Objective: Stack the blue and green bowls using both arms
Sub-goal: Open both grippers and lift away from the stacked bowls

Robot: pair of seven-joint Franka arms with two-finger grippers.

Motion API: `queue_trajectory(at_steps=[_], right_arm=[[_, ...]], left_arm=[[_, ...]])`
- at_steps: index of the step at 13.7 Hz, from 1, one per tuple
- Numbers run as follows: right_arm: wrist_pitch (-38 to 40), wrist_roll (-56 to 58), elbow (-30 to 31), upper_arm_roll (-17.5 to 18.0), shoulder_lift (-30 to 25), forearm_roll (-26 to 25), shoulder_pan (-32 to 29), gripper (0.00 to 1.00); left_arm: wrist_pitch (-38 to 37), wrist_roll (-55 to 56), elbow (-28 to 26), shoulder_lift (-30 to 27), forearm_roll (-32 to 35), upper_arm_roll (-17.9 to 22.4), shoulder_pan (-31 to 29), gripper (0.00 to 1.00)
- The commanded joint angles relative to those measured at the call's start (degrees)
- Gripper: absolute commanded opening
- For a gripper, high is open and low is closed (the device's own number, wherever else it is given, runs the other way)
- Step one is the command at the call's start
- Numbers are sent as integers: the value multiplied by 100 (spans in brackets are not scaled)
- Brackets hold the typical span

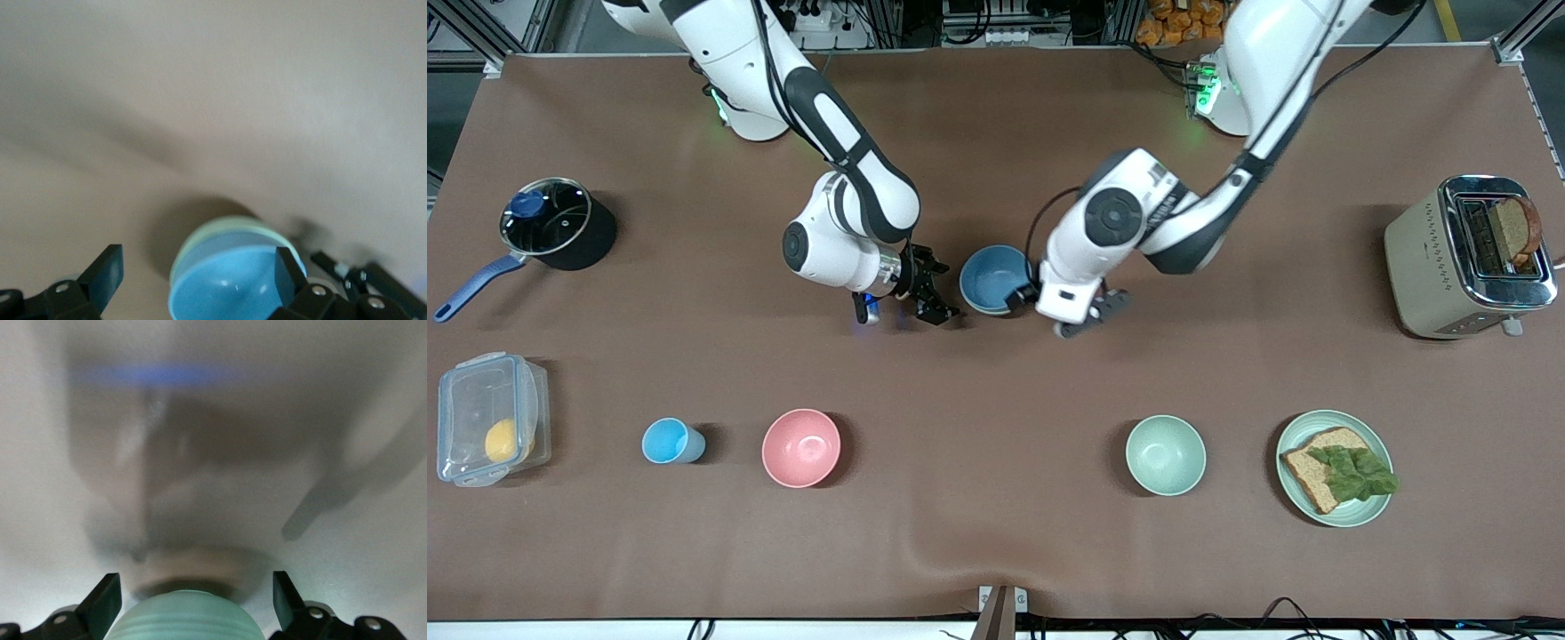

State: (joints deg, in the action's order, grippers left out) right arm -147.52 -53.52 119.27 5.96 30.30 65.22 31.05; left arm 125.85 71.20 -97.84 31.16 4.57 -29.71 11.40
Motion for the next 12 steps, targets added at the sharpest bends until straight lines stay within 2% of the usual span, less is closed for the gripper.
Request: queue_trajectory(at_steps=[1, 4, 6, 9, 12], right_arm=[[318, 254, 61, -7, -147, 44, -247, 100], [985, 289, 53, -7, -261, -482, -704, 100], [1565, 298, 9, -7, -340, -1078, -1117, 100], [2882, 621, -175, -7, -481, -1949, -1881, 100], [3745, 1219, -351, 2, -560, -2609, -2550, 100]], left_arm=[[-936, -385, 414, -223, 447, -9, -426, 100], [-1834, -1456, 879, -443, 448, -18, -1172, 100], [-2221, -2090, 1248, -488, 448, -18, -1664, 100], [-2512, -2864, 1531, -610, 422, -53, -2307, 100], [-2565, -3813, 1523, -926, 431, -35, -2571, 100]])
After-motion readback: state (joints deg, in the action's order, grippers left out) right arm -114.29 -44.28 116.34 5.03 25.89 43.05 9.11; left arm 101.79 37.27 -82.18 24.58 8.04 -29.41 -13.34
